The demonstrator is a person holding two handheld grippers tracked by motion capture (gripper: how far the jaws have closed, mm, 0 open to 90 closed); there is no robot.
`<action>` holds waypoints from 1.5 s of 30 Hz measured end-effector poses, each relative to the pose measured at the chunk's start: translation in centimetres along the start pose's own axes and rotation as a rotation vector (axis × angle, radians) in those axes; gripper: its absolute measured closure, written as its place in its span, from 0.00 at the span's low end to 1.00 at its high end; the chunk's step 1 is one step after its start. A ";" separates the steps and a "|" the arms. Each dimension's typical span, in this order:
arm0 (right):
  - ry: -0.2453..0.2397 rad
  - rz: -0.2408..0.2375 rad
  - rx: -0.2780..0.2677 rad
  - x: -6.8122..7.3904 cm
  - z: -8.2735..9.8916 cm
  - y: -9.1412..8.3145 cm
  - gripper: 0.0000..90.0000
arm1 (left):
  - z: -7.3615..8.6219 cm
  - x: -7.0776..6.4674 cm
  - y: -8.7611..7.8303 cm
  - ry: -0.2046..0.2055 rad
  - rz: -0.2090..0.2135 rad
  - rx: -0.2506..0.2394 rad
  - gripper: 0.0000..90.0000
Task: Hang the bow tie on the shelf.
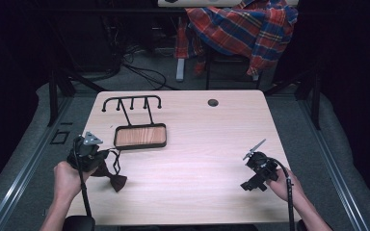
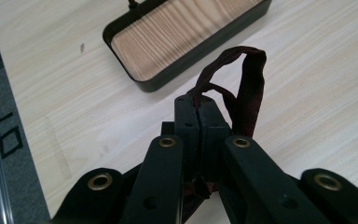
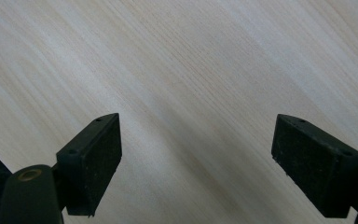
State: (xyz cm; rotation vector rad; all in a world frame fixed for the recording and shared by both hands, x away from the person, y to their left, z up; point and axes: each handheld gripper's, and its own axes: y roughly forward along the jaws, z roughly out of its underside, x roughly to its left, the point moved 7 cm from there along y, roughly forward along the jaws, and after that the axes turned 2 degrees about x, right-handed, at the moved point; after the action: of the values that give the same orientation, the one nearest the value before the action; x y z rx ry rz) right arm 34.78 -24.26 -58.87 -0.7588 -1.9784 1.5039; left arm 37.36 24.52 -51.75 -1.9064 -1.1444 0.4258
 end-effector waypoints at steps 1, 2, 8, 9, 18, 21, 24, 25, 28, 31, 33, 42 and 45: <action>-0.001 0.000 0.000 0.0 0.0 0.0 0.18 | -0.1 0.1 0.0 -0.004 0.000 -0.004 0.99; 0.000 0.001 0.000 0.0 0.0 0.0 0.18 | -0.2 0.3 -0.1 -0.004 -0.005 -0.004 0.99; -0.008 0.004 0.013 -0.1 0.0 0.0 0.18 | -0.6 1.1 -0.1 -0.015 -0.014 -0.011 0.99; -0.008 0.004 0.013 -0.1 0.0 0.0 0.18 | -0.6 1.1 -0.1 -0.015 -0.014 -0.011 0.99; -0.012 0.003 0.017 -0.1 0.1 0.0 0.18 | -1.1 2.4 -0.1 -0.038 -0.032 -0.010 0.99; -0.012 0.002 0.019 -0.1 0.1 0.0 0.18 | -1.2 2.9 0.3 -0.049 -0.034 -0.008 0.99; -0.014 0.007 0.023 -0.2 0.1 0.0 0.18 | -1.6 3.3 0.4 -0.055 -0.035 -0.014 0.99; -0.014 0.010 0.024 -0.3 0.1 0.0 0.18 | -1.7 3.3 0.3 -0.056 -0.034 -0.014 0.99; -0.012 0.008 0.021 -0.2 0.1 0.0 0.18 | -2.2 3.6 0.3 -0.051 -0.046 -0.023 0.99; -0.008 0.006 0.019 -0.3 0.1 0.0 0.18 | -2.6 3.8 0.2 -0.047 -0.055 -0.028 0.99; 0.001 -0.001 0.010 -0.2 0.1 0.0 0.18 | -2.9 4.0 0.2 -0.051 -0.056 -0.035 0.99; 0.003 0.000 0.009 -0.2 0.1 0.0 0.18 | -3.8 4.2 0.0 -0.050 -0.056 -0.053 0.99; 0.000 0.004 0.013 -0.3 0.2 -0.1 0.18 | -4.2 4.4 -0.4 -0.059 -0.054 -0.068 0.99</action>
State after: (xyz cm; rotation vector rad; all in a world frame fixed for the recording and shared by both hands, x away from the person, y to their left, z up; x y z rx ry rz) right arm 34.84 -24.57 -58.87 -0.7576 -1.9664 1.5183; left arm 42.11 26.23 -48.40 -1.9275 -1.2611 0.4206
